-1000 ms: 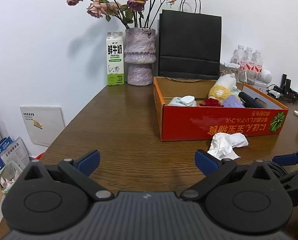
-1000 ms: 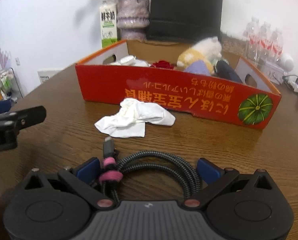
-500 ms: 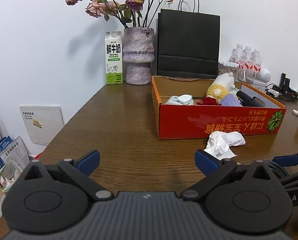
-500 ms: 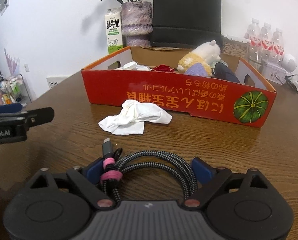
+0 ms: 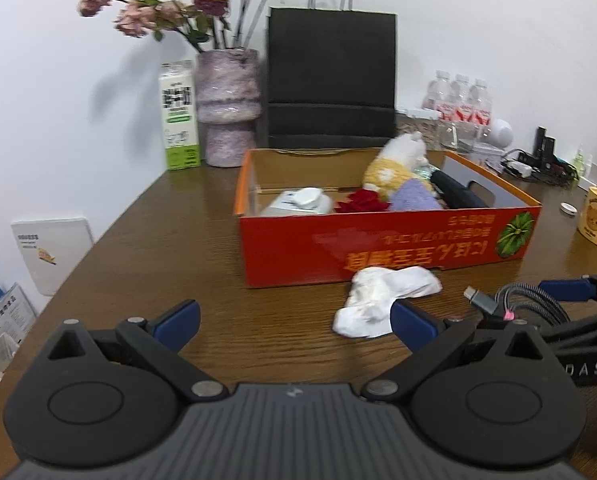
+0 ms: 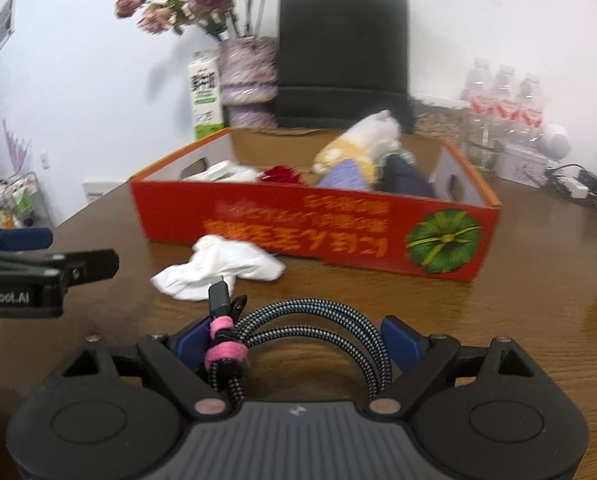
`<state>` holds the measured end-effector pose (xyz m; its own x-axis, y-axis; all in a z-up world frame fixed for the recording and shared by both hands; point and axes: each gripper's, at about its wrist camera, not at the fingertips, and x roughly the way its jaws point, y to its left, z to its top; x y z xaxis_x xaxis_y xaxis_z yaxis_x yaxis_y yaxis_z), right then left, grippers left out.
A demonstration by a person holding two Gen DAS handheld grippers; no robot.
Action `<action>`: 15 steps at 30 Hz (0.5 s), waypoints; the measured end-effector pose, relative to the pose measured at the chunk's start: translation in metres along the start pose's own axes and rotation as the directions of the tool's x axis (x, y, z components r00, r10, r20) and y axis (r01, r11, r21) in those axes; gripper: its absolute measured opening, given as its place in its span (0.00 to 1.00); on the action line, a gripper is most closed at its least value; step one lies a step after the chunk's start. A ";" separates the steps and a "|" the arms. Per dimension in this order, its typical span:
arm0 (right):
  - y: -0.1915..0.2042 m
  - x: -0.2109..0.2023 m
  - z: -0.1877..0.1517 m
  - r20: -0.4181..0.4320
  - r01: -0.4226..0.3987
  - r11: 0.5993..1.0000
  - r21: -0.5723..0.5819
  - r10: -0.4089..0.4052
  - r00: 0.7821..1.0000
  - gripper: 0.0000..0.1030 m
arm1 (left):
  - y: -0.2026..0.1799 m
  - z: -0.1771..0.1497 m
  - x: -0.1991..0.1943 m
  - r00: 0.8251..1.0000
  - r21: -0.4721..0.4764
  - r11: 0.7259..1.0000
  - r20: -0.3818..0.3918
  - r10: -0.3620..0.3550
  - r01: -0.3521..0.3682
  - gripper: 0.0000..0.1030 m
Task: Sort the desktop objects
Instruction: 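Grasp the braided USB cable with the right tool while the left tool grasps the white tissue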
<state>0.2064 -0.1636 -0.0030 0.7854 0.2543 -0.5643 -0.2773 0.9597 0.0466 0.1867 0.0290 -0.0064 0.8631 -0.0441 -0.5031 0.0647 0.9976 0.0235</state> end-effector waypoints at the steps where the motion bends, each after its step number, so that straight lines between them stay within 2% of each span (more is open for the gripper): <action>1: -0.005 0.000 0.001 0.006 0.007 1.000 0.004 -0.007 1.000 0.86 | -0.004 0.002 0.003 1.000 0.006 1.000 -0.004 -0.006 0.006 1.00; 8: -0.039 0.001 0.009 0.043 0.054 0.998 0.025 -0.056 0.998 0.86 | -0.034 0.014 0.034 0.997 0.008 0.999 -0.062 -0.040 0.040 1.00; 15: -0.063 0.004 0.015 0.082 0.075 0.996 0.049 -0.079 0.993 0.87 | -0.056 0.021 0.072 0.992 -0.007 1.000 -0.120 -0.026 0.026 1.00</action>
<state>0.2357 -0.2208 0.0043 0.8476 0.1865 -0.4967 -0.1896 0.9808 0.0446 0.2556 -0.0308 -0.0261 0.7945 -0.0637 -0.6040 0.0831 0.9965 0.0042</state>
